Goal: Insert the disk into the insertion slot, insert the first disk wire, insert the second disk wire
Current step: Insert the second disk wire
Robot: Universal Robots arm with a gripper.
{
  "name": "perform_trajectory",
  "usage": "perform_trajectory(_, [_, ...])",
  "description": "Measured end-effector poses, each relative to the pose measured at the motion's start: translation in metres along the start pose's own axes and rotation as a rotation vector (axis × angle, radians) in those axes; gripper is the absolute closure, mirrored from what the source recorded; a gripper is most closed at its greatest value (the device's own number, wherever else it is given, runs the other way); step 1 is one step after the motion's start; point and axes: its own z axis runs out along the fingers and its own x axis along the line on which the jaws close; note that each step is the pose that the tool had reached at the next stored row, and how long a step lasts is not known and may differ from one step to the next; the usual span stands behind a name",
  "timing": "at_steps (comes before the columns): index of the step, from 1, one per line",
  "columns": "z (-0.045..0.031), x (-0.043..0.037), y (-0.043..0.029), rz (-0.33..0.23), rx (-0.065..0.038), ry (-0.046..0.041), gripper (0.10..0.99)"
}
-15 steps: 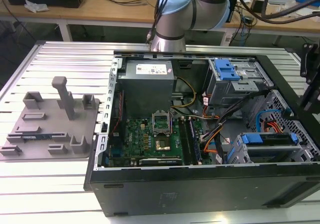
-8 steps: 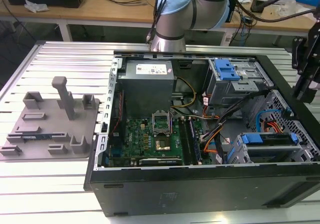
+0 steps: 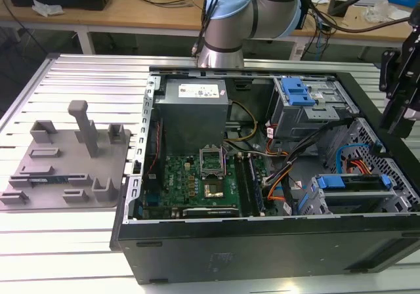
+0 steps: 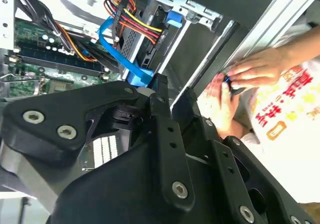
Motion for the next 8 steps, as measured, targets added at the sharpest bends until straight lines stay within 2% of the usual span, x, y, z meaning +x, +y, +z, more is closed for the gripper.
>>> perform_trajectory(3, [0.0028, -0.0012, -0.0004, 0.01, -0.016, -0.0002, 0.773])
perform_trajectory(5, [0.005, -0.002, -0.0007, 0.004, -0.031, 0.0023, 0.773])
perform_trajectory(6, [0.0054, -0.0021, -0.0008, 0.001, -0.039, 0.0039, 0.773])
perform_trajectory(7, [0.0066, -0.0025, -0.001, -0.005, -0.053, 0.0059, 0.773])
perform_trajectory(8, [0.0093, -0.0028, -0.0013, -0.011, -0.063, 0.0077, 0.773])
